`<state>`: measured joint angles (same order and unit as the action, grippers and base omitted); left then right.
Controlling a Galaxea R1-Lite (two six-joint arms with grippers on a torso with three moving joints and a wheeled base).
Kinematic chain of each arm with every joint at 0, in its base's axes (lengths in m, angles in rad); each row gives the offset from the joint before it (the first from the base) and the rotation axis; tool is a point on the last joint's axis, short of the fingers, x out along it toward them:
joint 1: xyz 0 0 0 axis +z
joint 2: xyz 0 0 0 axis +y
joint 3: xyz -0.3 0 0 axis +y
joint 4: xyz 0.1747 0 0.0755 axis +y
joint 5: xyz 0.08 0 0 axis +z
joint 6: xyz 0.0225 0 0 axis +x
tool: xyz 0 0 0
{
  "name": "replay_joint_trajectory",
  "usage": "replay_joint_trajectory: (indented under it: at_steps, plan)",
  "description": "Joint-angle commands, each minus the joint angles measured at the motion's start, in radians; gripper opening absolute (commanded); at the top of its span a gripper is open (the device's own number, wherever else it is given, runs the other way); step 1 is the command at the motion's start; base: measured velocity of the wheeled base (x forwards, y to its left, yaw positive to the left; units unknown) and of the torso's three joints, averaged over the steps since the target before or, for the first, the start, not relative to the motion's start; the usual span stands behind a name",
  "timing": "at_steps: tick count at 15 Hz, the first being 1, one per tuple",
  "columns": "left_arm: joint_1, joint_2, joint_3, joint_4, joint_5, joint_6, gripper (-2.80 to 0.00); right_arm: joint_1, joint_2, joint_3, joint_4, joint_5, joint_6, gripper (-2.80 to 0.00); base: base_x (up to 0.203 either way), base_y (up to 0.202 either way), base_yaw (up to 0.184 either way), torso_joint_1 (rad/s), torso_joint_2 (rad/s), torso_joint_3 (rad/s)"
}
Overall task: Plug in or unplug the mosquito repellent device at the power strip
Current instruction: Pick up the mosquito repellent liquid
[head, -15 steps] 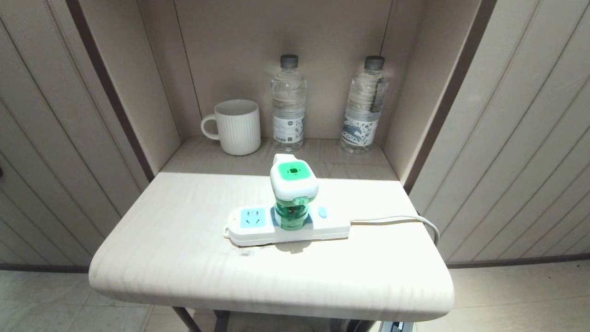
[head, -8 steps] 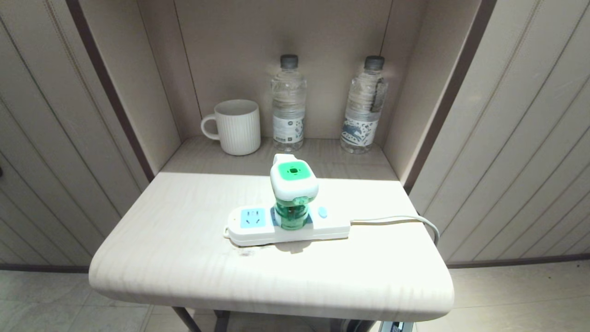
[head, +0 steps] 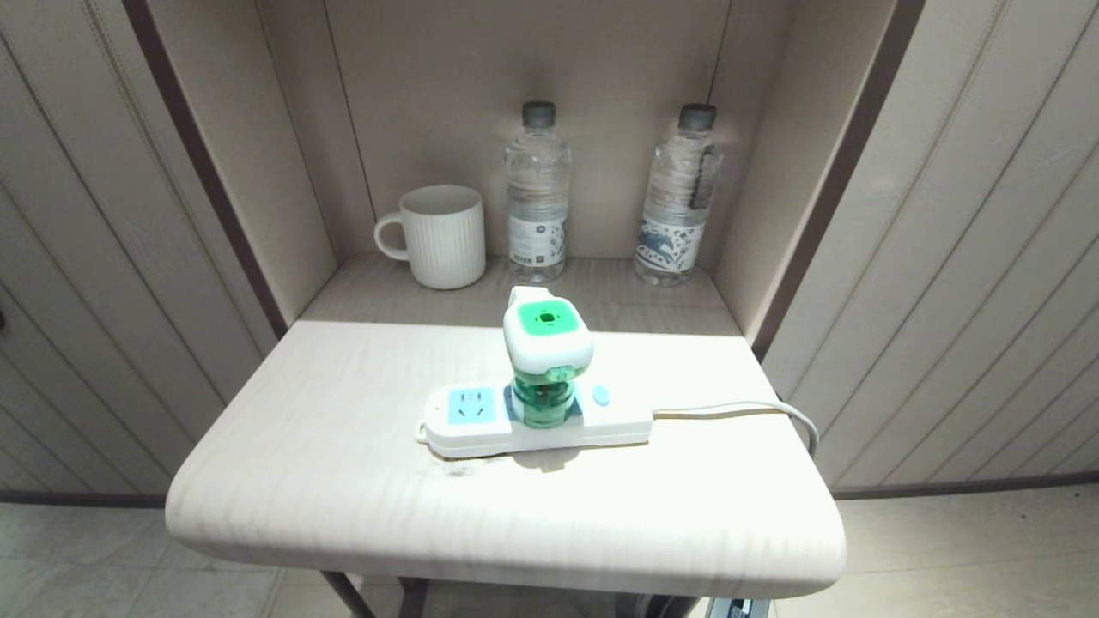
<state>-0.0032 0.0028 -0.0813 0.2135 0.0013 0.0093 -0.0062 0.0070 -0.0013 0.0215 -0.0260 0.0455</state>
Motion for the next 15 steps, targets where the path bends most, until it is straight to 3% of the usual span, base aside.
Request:
replay_joint_trajectory:
  at_steps: [1, 10, 13, 15]
  plan:
    - [0.001, 0.001, 0.000, 0.001, -0.001, 0.000, -2.80, 0.000, 0.001, 0.000, 0.000, 0.000, -0.001, -2.80, 0.000, 0.000, 0.000, 0.000, 0.00, 0.000]
    - [0.000, 0.000, 0.000, 0.003, -0.001, 0.000, -2.80, -0.001, -0.004, 0.000, 0.000, 0.000, -0.001, -2.80, 0.000, 0.000, 0.000, 0.000, 0.00, 0.000]
    - [0.000, 0.000, 0.000, 0.003, -0.001, 0.000, -2.80, 0.000, -0.005, -0.008, 0.000, 0.011, -0.049, -2.80, 0.000, 0.000, 0.000, 0.000, 0.00, 0.000]
    - [0.000, 0.000, 0.000, 0.003, -0.001, 0.000, -2.80, 0.000, 0.008, -0.106, 0.025, 0.041, -0.077, -2.80, 0.000, 0.000, 0.000, 0.000, 0.00, 0.000]
